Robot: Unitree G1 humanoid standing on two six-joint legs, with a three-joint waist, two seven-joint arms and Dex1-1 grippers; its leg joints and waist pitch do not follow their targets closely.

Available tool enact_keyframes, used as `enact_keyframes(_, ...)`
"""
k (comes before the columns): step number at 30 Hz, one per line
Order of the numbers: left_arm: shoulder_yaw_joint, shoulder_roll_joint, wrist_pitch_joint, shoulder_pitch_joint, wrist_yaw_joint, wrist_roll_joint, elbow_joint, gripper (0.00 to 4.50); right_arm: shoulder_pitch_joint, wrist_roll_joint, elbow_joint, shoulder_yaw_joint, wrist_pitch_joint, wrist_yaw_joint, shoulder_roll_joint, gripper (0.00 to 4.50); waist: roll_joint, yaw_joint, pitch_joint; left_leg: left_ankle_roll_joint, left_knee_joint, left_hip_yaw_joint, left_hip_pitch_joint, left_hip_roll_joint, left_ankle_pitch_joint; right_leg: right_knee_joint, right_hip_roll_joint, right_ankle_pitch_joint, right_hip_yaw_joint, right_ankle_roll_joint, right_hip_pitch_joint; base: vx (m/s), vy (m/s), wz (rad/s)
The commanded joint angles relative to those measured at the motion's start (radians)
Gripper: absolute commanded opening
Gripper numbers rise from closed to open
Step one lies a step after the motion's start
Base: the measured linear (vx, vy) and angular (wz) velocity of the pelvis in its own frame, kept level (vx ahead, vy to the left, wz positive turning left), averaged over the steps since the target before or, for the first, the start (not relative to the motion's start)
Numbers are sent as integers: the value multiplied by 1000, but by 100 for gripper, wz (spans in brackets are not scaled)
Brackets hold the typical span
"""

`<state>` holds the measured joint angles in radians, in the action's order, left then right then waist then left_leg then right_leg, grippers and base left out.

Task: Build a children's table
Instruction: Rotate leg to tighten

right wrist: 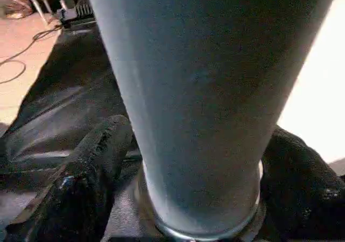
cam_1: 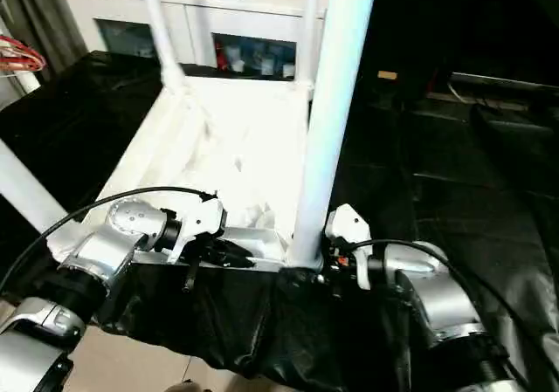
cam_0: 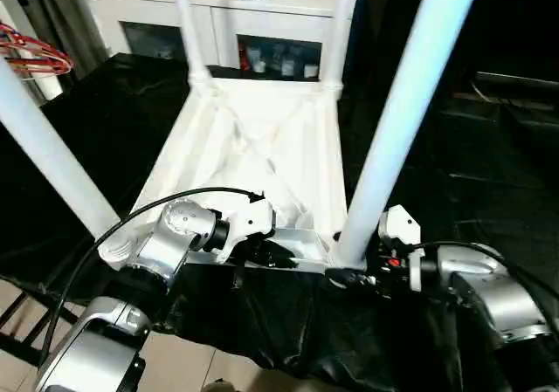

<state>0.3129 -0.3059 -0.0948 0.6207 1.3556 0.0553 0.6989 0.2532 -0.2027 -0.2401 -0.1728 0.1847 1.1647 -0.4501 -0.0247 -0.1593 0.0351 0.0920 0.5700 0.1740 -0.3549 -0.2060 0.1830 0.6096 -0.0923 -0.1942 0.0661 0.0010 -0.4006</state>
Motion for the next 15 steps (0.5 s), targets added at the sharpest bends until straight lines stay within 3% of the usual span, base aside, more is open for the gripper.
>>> enact_keyframes(1,-9,10,-5,44,-34,-2,13,0,-16,-30,48,-95,8,87,17,353,11,1,-54,-63,-59,0,-2,-24,187,-69,-51,-127,-39,-216,53,0,0,0)
enact_keyframes(15,-18,13,-13,37,-43,-15,26,0,-24,-36,64,-80,40,67,29,267,8,-6,-55,-51,-59,-1,-1,-24,193,-68,-50,-127,-39,-215,55,0,0,0)
